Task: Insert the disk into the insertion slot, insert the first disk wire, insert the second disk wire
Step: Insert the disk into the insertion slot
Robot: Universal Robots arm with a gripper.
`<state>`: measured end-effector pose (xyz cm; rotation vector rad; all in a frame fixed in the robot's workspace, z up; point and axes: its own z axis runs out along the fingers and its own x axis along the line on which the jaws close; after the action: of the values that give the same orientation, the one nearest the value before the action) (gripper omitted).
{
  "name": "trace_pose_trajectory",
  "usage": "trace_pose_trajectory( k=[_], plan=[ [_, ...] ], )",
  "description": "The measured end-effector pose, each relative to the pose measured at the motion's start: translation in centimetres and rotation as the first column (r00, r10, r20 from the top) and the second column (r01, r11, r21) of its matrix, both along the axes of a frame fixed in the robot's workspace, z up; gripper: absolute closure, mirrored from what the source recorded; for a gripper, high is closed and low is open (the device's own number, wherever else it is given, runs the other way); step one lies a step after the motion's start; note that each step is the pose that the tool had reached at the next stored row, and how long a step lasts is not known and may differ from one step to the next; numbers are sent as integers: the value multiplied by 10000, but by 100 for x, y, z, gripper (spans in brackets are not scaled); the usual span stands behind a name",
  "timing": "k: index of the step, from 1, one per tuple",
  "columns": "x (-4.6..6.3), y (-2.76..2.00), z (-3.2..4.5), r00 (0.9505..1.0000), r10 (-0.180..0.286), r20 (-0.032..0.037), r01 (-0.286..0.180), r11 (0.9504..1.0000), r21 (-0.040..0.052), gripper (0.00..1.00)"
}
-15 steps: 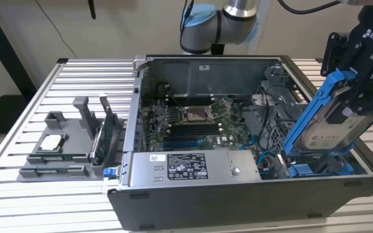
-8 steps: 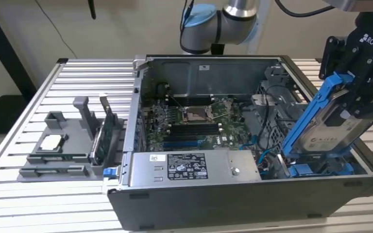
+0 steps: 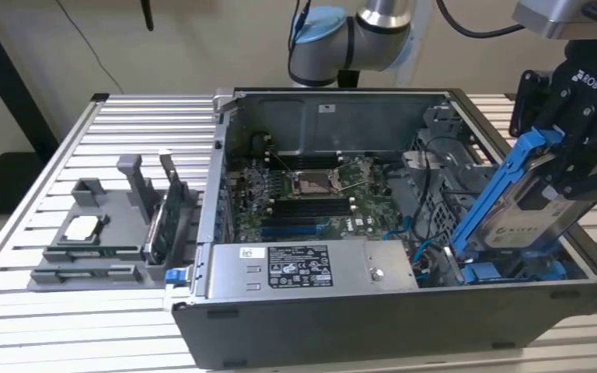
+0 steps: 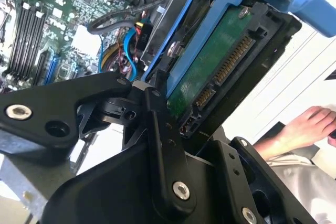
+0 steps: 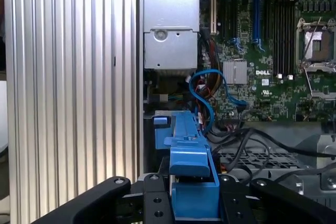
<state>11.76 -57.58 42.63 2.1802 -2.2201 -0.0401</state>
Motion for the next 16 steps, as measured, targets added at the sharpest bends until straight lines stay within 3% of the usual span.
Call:
trace_pose_trajectory(
  k=[16],
  plan=[
    [26,0,-62,10000,0,0,0,10000,0,67]
  ],
)
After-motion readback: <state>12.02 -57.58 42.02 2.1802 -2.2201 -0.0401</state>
